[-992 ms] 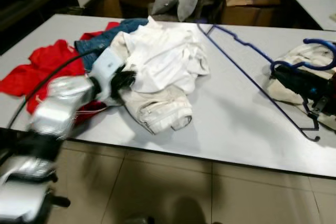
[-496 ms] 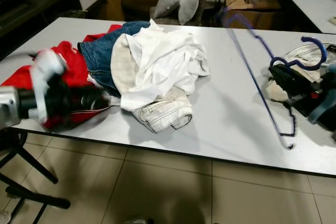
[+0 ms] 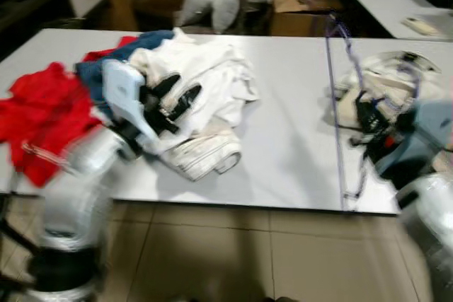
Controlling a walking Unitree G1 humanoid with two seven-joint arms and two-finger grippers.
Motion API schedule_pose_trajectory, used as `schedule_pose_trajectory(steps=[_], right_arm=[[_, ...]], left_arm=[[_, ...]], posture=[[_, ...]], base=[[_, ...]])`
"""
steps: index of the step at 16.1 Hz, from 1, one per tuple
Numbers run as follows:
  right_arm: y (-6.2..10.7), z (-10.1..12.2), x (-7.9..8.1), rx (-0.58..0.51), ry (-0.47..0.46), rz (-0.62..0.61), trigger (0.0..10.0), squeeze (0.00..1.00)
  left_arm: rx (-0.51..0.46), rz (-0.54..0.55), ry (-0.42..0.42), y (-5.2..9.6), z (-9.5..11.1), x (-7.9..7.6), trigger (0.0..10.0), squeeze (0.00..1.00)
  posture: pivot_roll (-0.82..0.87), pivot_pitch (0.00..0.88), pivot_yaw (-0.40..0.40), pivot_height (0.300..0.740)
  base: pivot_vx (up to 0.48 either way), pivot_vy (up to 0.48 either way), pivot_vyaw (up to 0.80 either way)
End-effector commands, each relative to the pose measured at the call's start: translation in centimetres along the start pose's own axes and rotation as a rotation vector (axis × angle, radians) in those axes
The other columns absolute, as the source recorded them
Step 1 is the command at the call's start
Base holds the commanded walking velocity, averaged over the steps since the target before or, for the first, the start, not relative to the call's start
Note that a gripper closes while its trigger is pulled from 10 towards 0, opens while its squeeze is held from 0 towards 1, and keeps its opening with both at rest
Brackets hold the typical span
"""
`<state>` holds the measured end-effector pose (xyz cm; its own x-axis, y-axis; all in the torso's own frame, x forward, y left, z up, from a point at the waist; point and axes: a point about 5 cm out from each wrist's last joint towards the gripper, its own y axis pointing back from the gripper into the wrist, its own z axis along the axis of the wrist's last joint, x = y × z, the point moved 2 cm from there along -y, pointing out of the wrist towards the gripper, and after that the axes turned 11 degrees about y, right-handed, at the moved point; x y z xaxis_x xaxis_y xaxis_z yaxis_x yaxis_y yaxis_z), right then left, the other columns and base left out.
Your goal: Hang hanger
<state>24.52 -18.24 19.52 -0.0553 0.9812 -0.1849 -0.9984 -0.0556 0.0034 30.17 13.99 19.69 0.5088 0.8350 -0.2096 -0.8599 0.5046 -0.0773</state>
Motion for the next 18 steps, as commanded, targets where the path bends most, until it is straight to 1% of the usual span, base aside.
schedule_pose_trajectory(steps=[1,2,3,5,6,9,10,11,14,15,16,17,18], right_arm=[[0.4,-0.1,0.3,0.009,0.013,-0.065,10.0,0.00],[0.6,-0.4,0.6,0.015,0.013,-0.070,10.0,0.00],[0.7,-0.5,0.8,0.016,0.024,-0.073,10.0,0.00],[1.2,-1.0,1.1,0.025,0.020,-0.083,10.0,0.00],[1.7,-1.2,1.5,0.030,0.004,-0.093,10.0,0.00],[1.9,-1.2,1.6,0.030,0.015,-0.100,10.0,0.00],[1.9,-1.2,1.6,0.026,0.025,-0.101,10.0,0.00],[2.0,-1.2,1.3,0.021,0.029,-0.116,10.0,0.00],[2.0,-1.1,1.0,0.013,0.037,-0.137,10.0,0.00],[2.2,-1.1,0.9,0.016,0.048,-0.149,10.0,0.00],[2.3,-1.2,0.8,0.022,0.052,-0.159,10.0,0.00],[2.6,-1.7,0.1,0.043,0.057,-0.220,10.0,0.00],[2.7,-1.8,-0.1,0.050,0.061,-0.236,10.0,0.00]], left_arm=[[0.014,0.081,-0.019,0.0,-1.1,0.3,10.0,0.00],[0.008,0.101,-0.017,-0.1,-1.4,0.1,10.0,0.00],[0.010,0.103,-0.032,-0.1,-1.8,-0.2,10.0,0.00],[0.042,0.108,-0.060,0.2,-3.3,-0.8,10.0,0.00],[0.053,0.133,-0.050,0.5,-4.4,-1.0,10.0,0.00],[0.067,0.134,-0.047,0.5,-5.2,-1.6,10.0,0.00],[0.067,0.132,-0.045,0.5,-5.3,-1.8,10.0,0.00],[0.065,0.112,-0.061,0.2,-5.5,-2.3,10.0,0.00],[0.058,0.128,-0.060,-0.1,-5.5,-2.1,10.0,0.00],[0.054,0.143,-0.035,0.0,-5.5,-2.0,10.0,0.00],[0.059,0.151,-0.042,0.0,-5.5,-1.9,10.0,0.00],[0.048,0.152,-0.071,0.0,-5.3,-1.7,10.0,0.00],[0.045,0.154,-0.071,0.1,-5.3,-1.7,10.0,0.00]], posture=[[-0.03,0.000,0.025,0.740],[-0.03,0.000,0.020,0.740],[-0.03,0.000,0.017,0.740],[-0.02,0.000,0.020,0.740],[-0.03,0.000,0.020,0.740],[-0.05,0.000,0.023,0.740],[-0.05,0.000,0.023,0.740],[-0.05,0.000,0.024,0.740],[-0.05,0.000,0.022,0.740],[-0.05,0.000,0.027,0.740],[-0.05,0.000,0.029,0.740],[-0.06,0.000,0.031,0.740],[-0.06,0.000,0.032,0.740]], base=[[0.000,-0.416,0.00],[0.000,-0.480,0.00],[0.000,-0.480,0.00],[0.000,-0.480,0.00],[0.000,-0.480,-0.47],[0.000,-0.480,-0.80],[0.000,-0.480,-0.80],[0.000,-0.480,-0.80],[0.000,-0.480,-0.77],[0.000,-0.244,0.00],[0.000,0.000,0.00],[0.000,0.000,0.00],[0.000,0.000,0.00]])
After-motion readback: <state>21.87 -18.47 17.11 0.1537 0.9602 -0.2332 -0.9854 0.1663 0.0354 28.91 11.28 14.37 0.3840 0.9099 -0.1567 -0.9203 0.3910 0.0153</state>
